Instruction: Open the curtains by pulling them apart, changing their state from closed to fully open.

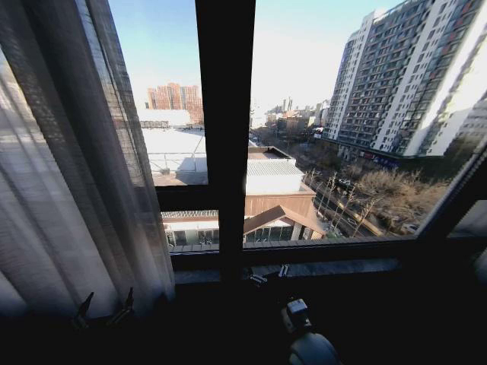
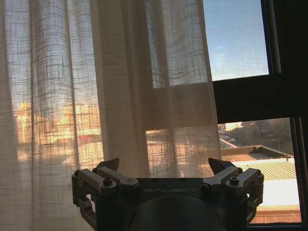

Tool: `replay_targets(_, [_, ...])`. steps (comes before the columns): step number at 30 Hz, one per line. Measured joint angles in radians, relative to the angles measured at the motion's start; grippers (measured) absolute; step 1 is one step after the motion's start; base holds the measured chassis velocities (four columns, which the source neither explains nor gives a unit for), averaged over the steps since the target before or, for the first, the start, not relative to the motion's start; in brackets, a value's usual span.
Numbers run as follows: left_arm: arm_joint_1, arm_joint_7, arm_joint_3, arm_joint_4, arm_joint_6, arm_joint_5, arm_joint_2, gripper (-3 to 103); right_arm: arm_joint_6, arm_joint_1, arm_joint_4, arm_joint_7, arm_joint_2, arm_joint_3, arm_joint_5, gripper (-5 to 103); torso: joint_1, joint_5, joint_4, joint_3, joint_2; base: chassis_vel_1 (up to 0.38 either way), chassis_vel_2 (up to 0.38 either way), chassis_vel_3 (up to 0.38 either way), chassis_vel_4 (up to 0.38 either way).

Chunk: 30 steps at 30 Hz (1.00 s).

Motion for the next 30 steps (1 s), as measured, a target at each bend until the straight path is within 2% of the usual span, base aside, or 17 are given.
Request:
replay_targets(3, [-0.066,-0.001,-0.025,0.031,0.042,-0.052,0.044,100,0.000,0.014,-0.007,0.003,0.002,0.014,0.010,100,0.000,0.0013,-0.0001,0.000,0.000,-0.016,-0.008,0.011,0.022])
replay_targets(7, [-0.121,-0.006,-0.039,0.067,0.078,-0.081,0.080,100,0.000,0.018,-0.011,0.003,0.003,0.025,0.018,100,0.000,0.0011,-0.0002,0.000,0.000,-0.024,-0.017,0.026,0.032])
replay_targets(10, [-0.205,-0.025,-0.048,0.117,0.140,-0.123,0.138,100,0.000,0.017,-0.012,0.003,0.002,0.045,0.021,100,0.000,0.0008,-0.0002,0.000,0.000,-0.010,-0.025,0.012,0.011])
replay_targets(12, [-0.224,-0.029,-0.050,0.129,0.150,-0.131,0.151,100,0.000,0.017,-0.013,0.003,0.002,0.050,0.022,100,0.000,0.0005,-0.0001,0.000,0.000,0.000,0.000,0.000,0.000])
replay_targets(20, [-0.388,-0.066,-0.038,0.215,0.251,-0.180,0.247,100,0.001,0.040,-0.054,0.004,0.005,0.081,0.025,100,0.000,0.0004,0.0000,0.000,0.000,0.000,0.000,0.000,0.000])
replay_targets(26, [-0.476,-0.049,-0.001,0.274,0.301,-0.195,0.313,100,0.002,0.064,-0.082,0.004,0.004,0.084,0.026,100,0.000,0.0005,-0.0001,0.000,0.000,0.000,0.000,0.000,0.000])
replay_targets(30, [-0.527,-0.009,0.020,0.308,0.363,-0.211,0.358,100,0.003,0.080,-0.107,0.005,0.004,0.083,0.028,100,0.000,0.0005,-0.0001,0.000,0.000,0.000,0.000,0.000,0.000])
